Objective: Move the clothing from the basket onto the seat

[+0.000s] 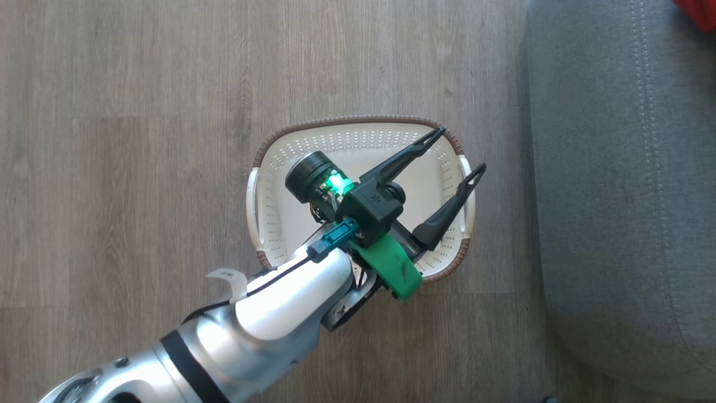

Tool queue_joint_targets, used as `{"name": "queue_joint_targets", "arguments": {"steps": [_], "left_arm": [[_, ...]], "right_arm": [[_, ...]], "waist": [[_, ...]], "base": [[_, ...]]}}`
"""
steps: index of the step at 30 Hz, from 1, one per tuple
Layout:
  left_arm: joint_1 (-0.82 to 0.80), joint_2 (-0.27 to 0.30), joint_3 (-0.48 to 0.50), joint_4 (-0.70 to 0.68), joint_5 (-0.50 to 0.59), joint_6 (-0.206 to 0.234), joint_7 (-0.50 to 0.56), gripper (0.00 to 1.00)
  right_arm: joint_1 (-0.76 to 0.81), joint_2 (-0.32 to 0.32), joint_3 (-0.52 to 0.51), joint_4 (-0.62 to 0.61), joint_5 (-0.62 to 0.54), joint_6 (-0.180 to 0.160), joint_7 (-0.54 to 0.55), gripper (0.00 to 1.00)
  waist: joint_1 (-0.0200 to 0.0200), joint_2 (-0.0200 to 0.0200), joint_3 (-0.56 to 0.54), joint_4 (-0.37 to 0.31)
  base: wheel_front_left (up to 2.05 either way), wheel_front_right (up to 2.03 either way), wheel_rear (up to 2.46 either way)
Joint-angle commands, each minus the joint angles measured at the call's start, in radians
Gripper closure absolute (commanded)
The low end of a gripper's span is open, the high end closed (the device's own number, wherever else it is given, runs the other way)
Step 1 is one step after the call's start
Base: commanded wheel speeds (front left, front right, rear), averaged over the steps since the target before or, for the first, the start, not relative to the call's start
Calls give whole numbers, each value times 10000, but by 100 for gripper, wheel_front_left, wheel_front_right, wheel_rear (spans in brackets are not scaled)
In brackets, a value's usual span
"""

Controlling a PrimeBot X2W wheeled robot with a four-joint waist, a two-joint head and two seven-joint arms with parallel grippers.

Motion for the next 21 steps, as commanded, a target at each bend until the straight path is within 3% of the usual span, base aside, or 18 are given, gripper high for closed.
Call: {"name": "queue_joint_targets", "arguments": {"steps": [1, 2, 3, 5, 6, 14, 21], "left_arm": [[-268, 140, 237, -271, 75, 15, -39, 0], [-265, 144, 243, -251, 62, 15, -43, 0], [-262, 151, 245, -230, 47, 11, -45, 0], [-261, 174, 247, -196, 18, 2, -40, 0], [-253, 189, 250, -183, 2, 9, -31, 0], [-104, 306, 280, -8, -163, 62, 1, 0], [227, 383, 370, 219, -478, 66, -6, 0]], "right_arm": [[125, 20, 3, -181, -103, -4, -117, 100], [129, 90, -91, -140, -148, -4, -183, 100], [133, 151, -169, -105, -191, -4, -252, 93], [135, 263, -295, -25, -251, -4, -392, 37], [126, 324, -362, 14, -234, -4, -470, 0], [407, 781, -116, 354, 203, -4, -811, 0], [1258, 1025, 846, -423, 1242, -4, -826, 0]], "waist": [[-1, 0, -14, -36], [-1, 0, -37, -71], [-1, 0, -70, -108], [-1, 0, -160, -194], [-1, 0, -214, -243], [-1, 0, -765, -786], [-1, 0, -1466, -1200]], "base": [[0, 0, 0], [0, 0, 0], [0, 0, 0], [0, 0, 0], [0, 0, 0], [0, 0, 0], [0, 0, 0]]}}
